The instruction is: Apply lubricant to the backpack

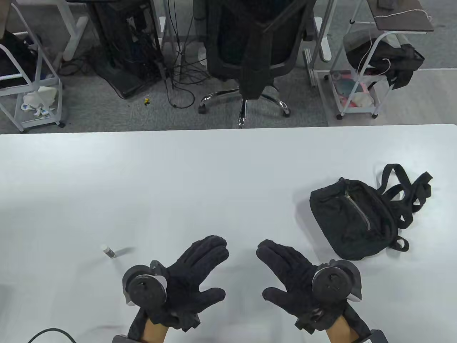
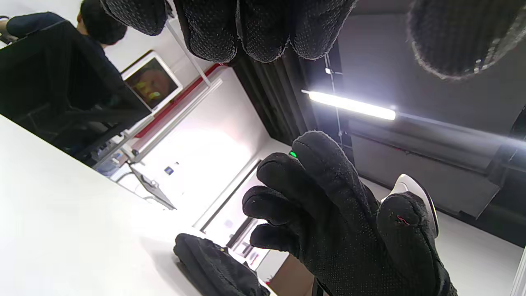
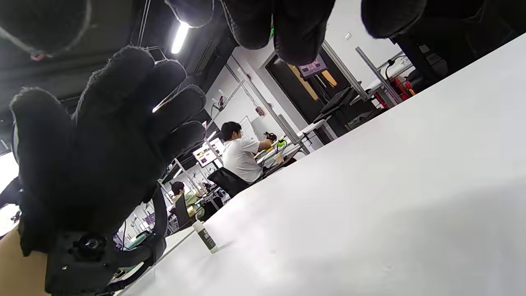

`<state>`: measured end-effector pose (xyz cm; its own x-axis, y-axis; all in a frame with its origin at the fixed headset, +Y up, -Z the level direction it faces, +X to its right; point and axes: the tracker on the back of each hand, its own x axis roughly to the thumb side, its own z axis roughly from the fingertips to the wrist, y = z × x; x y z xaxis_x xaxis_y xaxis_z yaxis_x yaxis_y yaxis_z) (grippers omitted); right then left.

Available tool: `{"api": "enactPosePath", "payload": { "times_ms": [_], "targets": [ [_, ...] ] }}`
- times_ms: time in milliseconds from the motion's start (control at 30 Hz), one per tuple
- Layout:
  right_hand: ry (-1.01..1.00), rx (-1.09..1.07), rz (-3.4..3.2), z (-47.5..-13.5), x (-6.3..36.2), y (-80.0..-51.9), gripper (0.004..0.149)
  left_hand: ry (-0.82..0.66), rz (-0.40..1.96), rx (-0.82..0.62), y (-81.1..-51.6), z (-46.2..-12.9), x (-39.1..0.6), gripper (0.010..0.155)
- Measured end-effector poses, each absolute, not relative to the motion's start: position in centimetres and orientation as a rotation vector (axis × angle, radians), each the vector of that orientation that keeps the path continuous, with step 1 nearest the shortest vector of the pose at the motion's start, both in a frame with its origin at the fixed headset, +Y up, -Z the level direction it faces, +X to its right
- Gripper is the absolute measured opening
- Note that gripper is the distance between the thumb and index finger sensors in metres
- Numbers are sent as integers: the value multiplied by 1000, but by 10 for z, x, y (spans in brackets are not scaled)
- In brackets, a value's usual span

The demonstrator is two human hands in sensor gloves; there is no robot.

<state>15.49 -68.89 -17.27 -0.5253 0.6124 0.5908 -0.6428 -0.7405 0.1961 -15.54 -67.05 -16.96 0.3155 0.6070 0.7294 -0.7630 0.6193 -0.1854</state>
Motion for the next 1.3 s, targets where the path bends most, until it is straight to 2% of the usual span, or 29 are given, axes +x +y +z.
{"api": "enactPosePath", "payload": {
  "times_ms": [200,367,433,500,567,767,933,1033,1200,1300],
  "targets": [
    [-56,835,2255,-174,156,-689,81,-849,913,215,-670,-170,-157,84],
    [-124,740,2284,-179,170,-684,81,-848,913,220,-670,-170,-158,84],
    [-177,656,2332,-182,179,-681,80,-849,912,222,-670,-170,-158,84],
    [-315,444,2519,-186,193,-680,80,-849,912,222,-670,-170,-158,84],
    [-341,292,2741,-193,202,-682,81,-849,908,219,-670,-170,-158,84],
    [-63,-186,2939,-222,232,-714,86,-852,896,214,-670,-169,-157,85],
    [141,-439,2987,-235,249,-739,104,-854,899,218,-669,-169,-158,85],
    [296,-561,2992,-241,260,-757,110,-850,890,218,-669,-169,-158,85],
    [384,-619,2951,-244,267,-772,106,-855,881,224,-667,-169,-158,84],
    [367,-652,2949,-245,267,-775,94,-854,884,228,-667,-168,-159,84]
  ]
}}
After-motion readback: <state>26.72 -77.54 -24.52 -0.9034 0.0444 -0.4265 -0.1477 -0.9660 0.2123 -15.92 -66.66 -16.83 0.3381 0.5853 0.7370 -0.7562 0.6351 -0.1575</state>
